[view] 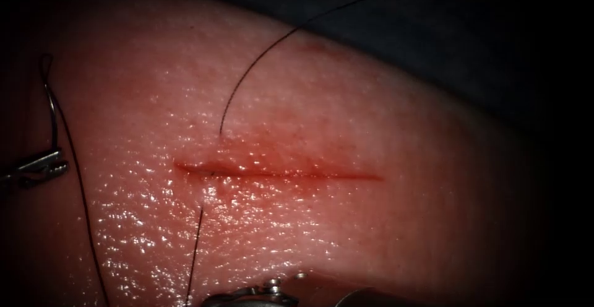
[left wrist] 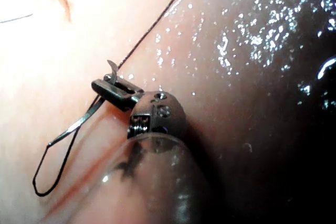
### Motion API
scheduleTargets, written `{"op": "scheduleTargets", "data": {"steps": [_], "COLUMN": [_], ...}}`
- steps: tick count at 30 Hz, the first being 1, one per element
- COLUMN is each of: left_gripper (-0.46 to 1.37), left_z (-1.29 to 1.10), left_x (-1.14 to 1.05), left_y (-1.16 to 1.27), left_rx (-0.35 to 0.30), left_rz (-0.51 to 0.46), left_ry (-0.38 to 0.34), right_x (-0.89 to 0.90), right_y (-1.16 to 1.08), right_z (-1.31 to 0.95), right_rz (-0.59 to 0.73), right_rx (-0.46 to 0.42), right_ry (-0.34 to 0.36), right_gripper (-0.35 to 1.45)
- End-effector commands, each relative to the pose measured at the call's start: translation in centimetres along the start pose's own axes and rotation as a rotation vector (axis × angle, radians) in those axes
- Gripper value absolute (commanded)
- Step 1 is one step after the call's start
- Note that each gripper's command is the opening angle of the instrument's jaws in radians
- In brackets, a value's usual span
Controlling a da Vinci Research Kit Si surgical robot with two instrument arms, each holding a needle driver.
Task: Wound Closure
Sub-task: Grasp the long suture end with the right jaws and extract the suture from the incision.
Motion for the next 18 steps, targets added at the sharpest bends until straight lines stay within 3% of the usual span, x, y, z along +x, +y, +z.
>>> {"op": "scheduleTargets", "data": {"steps": [1,14,18], "left_gripper": [-0.35,-0.35,-0.35], "left_z": [0.0,0.0,0.0], "left_x": [0.0,0.0,0.0], "left_y": [0.0,0.0,0.0], "left_rx": [-0.005,-0.005,-0.005], "left_rz": [0.0,0.0,0.0], "left_ry": [0.0,0.0,0.0], "right_x": [0.02,0.19,0.28], "right_y": [0.0,-0.13,-0.14], "right_z": [0.02,0.28,0.37], "right_rz": [-0.004,0.007,-0.007], "right_rx": [0.018,0.199,0.242], "right_ry": [0.001,-0.015,0.019], "right_gripper": [-0.35,-0.35,-0.35]}}
